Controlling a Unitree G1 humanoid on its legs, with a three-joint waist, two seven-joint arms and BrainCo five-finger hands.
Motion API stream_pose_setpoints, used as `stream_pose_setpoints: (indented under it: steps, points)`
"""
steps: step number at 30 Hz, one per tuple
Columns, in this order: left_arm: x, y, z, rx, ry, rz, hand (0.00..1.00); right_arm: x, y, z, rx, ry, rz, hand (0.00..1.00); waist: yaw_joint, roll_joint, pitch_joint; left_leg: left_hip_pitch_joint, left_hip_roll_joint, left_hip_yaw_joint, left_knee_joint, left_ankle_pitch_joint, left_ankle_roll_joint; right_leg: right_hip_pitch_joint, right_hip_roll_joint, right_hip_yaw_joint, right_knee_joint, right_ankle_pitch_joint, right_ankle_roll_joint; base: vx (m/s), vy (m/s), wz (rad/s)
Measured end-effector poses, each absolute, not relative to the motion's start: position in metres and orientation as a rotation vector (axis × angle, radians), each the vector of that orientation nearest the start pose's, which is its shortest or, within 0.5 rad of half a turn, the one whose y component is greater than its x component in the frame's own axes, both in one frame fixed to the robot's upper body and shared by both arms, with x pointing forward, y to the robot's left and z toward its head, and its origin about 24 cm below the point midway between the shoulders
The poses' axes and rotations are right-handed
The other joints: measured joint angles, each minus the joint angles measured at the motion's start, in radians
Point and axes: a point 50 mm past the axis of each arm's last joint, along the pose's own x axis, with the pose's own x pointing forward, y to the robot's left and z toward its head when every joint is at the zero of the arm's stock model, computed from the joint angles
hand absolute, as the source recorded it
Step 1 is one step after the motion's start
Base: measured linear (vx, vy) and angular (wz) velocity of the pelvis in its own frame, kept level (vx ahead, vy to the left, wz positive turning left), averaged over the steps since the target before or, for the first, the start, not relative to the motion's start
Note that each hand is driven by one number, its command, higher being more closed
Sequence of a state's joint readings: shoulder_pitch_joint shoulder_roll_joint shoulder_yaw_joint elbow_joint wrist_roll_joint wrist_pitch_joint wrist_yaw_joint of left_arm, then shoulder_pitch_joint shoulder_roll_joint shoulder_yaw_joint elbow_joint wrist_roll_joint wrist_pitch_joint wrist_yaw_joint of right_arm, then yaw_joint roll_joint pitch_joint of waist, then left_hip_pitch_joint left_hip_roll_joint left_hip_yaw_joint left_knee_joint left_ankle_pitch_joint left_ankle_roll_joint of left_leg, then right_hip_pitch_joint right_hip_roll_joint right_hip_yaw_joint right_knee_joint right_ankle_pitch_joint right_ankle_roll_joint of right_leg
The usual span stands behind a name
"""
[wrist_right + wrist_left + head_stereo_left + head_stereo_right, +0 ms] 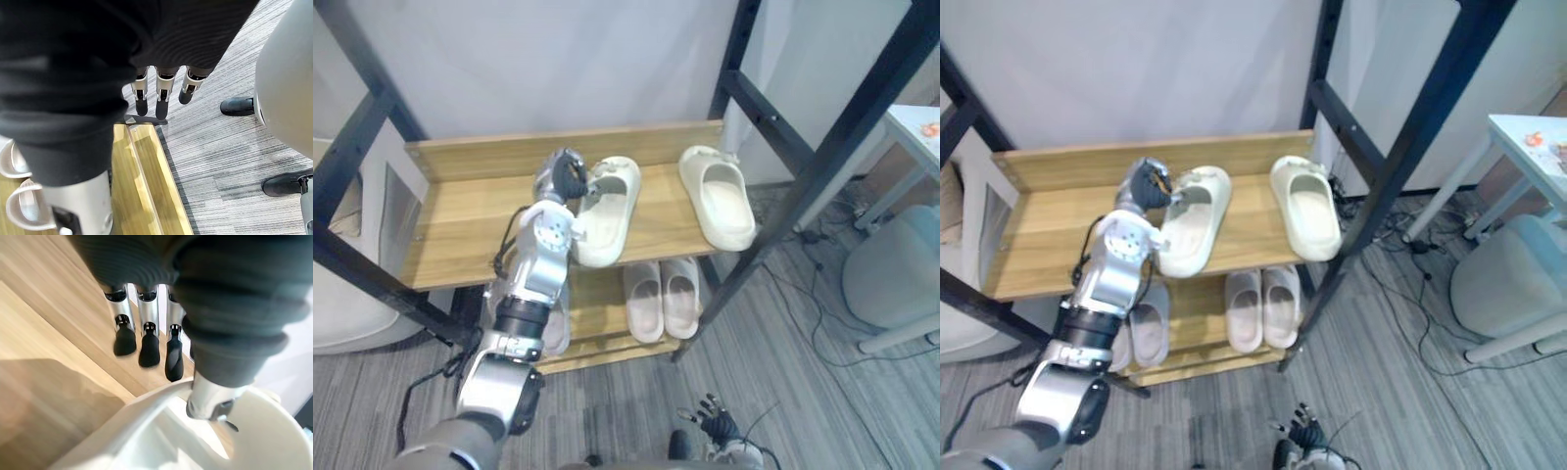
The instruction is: Organize the slippers on the shoe rack
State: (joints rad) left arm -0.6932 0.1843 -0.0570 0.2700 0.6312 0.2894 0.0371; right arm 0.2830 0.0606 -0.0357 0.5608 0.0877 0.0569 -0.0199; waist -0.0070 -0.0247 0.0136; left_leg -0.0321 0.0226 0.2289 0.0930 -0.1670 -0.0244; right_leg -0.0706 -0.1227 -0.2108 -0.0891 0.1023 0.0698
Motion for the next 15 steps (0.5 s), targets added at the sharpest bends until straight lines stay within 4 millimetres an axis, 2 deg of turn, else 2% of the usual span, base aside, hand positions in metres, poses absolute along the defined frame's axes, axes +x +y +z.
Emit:
stream_pose_setpoints:
  steps: [15]
  points:
    - [0.3654, 0.1404, 0.1703, 0.778, -0.187, 0.115, 1.00, 0.1118, -0.1498, -0.1290, 0.167, 0.877, -0.158, 0.00, -0.003, 0.004, 0.002, -0.001, -0.001, -0.003, 0.007, 0.000, 0.000, 0.003, 0.000, -0.001, 0.000, 0.000, 0.000, -0.02, -0.011, 0.00]
